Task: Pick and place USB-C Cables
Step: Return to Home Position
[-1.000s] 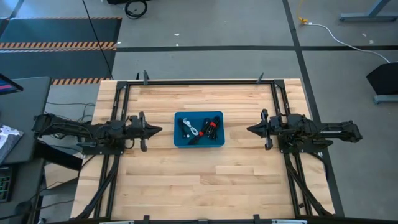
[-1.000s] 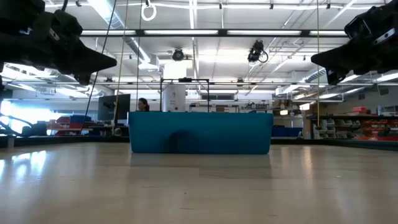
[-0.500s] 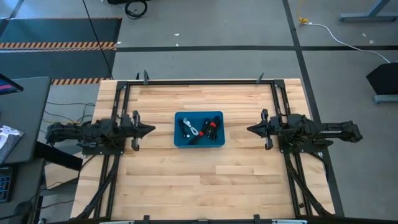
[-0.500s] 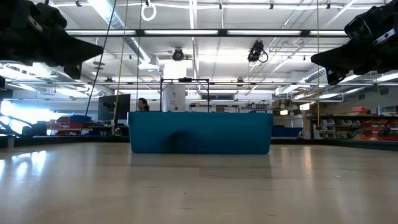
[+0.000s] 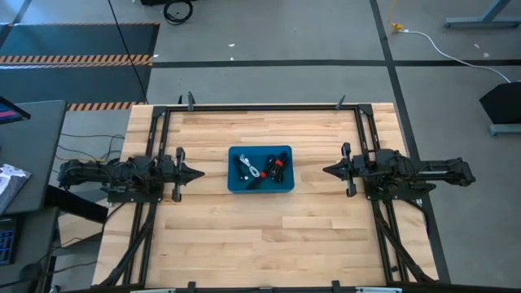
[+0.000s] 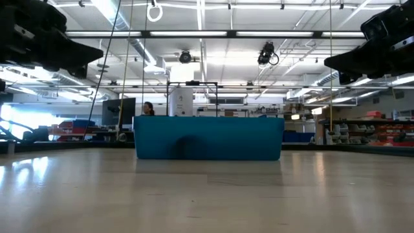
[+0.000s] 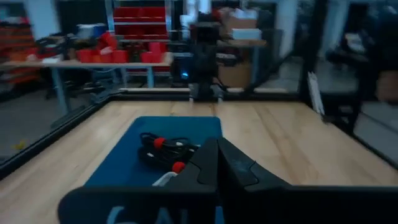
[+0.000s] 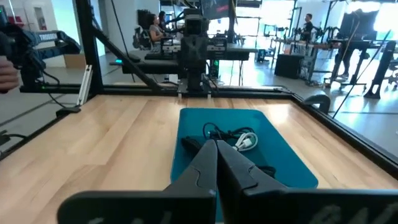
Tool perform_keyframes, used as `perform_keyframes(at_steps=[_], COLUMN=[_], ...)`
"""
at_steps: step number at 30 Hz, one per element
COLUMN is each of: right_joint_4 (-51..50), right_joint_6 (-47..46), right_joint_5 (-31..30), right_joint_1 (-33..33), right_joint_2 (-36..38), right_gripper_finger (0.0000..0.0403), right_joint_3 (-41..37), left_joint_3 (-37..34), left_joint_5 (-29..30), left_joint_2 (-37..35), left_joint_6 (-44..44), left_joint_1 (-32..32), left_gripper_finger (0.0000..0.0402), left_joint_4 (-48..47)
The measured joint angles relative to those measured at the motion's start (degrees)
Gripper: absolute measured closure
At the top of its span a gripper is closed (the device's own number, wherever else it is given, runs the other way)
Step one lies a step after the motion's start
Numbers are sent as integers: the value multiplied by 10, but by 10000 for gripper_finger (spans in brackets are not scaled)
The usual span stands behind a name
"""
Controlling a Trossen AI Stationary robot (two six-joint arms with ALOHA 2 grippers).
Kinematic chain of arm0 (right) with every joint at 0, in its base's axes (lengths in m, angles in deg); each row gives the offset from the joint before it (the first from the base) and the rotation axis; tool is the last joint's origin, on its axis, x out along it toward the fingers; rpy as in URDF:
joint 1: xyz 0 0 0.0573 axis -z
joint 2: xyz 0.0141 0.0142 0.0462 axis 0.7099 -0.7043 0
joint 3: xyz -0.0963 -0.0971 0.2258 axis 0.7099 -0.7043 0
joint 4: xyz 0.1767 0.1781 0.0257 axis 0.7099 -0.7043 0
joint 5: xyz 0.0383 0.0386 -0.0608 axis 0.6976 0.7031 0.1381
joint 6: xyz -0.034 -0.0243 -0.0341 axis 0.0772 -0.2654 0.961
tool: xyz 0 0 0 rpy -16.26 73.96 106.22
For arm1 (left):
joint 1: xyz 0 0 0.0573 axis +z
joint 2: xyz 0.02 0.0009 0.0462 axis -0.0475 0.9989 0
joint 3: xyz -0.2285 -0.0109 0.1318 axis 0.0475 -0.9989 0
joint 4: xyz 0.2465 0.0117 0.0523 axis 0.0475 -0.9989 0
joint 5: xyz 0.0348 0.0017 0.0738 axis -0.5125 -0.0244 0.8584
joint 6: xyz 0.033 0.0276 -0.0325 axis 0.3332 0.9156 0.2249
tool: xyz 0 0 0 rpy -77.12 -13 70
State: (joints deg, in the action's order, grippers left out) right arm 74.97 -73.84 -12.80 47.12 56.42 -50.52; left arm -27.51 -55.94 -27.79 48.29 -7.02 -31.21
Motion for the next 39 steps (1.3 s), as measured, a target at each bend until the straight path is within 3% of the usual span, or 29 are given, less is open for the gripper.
perform_keyframes(at_steps=[6, 39], right_joint_4=[0, 0], right_joint_6=[-16, -25], right_joint_5=[-7, -12], right_joint_1=[0, 0], right_joint_2=[-15, -26], right_gripper_finger=[398, 392], right_joint_3=[0, 0], left_joint_3=[0, -1], left_joint_5=[-11, -6], left_joint_2=[1, 1], left_joint_6=[54, 58], left_joint_1=[0, 0], left_gripper_finger=[398, 397], left_joint_4=[-2, 21])
